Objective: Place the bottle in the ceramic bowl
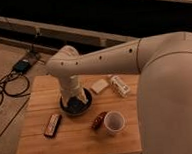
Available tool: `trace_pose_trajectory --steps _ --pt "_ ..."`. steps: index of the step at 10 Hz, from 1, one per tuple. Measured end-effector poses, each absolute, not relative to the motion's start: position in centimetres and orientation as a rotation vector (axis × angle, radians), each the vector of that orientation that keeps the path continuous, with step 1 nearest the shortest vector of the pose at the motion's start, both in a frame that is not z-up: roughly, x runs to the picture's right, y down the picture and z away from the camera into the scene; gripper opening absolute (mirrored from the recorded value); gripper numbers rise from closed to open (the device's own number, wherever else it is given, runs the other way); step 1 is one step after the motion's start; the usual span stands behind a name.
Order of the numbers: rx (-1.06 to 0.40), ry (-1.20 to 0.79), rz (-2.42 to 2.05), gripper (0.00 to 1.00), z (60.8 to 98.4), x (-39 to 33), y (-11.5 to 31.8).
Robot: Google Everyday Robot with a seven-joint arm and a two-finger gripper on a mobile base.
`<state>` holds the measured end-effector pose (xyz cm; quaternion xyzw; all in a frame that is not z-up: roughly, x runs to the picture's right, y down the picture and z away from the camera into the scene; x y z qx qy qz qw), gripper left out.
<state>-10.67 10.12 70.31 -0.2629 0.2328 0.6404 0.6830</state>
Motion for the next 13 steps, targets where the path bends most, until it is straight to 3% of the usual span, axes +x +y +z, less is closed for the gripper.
trace_pose_trajectory --steps 5,13 --pt "-0.625 0.521 1.419 0.65 71.8 -7.8 9.3" --pt "-0.582 0.497 1.185 0.65 82.7 10.9 2.9"
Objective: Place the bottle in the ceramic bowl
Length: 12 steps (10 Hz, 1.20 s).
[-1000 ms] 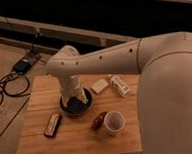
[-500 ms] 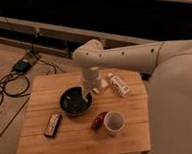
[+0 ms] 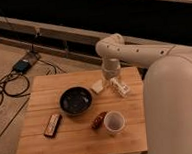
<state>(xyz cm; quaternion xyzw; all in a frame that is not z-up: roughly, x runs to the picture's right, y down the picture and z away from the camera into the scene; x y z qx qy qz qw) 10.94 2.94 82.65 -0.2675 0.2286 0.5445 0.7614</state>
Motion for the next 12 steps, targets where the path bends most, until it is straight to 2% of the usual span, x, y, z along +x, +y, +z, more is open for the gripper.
trace_pose_trajectory --steps 5,12 --pt "-0.564 0.465 1.128 0.65 89.8 15.4 0.8" --pt "-0.684 0.528 1.090 0.63 95.3 16.6 3.9"
